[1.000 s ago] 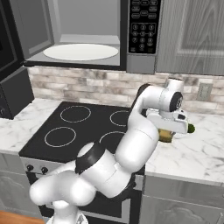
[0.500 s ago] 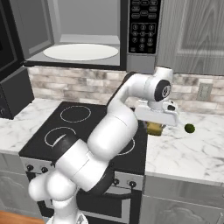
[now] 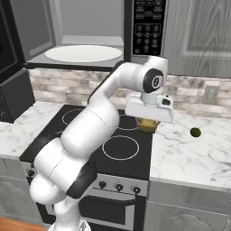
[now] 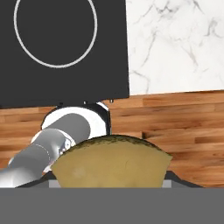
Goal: Place the sponge inside the microwave to prepare for sanitizing.
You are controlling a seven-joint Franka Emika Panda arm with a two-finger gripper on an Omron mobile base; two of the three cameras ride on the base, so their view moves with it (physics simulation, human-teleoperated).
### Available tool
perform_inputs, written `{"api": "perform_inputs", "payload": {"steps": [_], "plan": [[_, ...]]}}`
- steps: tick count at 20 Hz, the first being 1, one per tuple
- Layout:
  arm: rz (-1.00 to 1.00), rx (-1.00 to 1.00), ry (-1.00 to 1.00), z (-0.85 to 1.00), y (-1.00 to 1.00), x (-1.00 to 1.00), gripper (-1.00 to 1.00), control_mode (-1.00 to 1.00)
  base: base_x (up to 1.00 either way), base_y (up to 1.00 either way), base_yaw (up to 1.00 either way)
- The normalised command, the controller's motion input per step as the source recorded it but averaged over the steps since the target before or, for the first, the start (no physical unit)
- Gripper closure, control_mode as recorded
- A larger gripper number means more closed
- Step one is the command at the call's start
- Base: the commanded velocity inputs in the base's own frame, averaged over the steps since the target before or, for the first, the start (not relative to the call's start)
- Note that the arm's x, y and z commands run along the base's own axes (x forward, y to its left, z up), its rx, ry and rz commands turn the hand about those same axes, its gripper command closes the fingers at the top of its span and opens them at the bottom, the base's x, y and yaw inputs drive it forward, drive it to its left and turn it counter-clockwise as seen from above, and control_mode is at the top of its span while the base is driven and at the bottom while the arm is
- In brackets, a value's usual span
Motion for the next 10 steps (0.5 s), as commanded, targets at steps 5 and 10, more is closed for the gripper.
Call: {"api": "perform_inputs", "payload": {"steps": [5, 10], "plan": [[0.0, 0.03, -0.06, 0.41, 0.39, -0.39, 1.0, -1.0, 0.0, 0.0, 0.0], [0.0, 0.04, -0.07, 0.36, 0.37, -0.5, 1.0, -1.0, 0.0, 0.0, 0.0]]}}
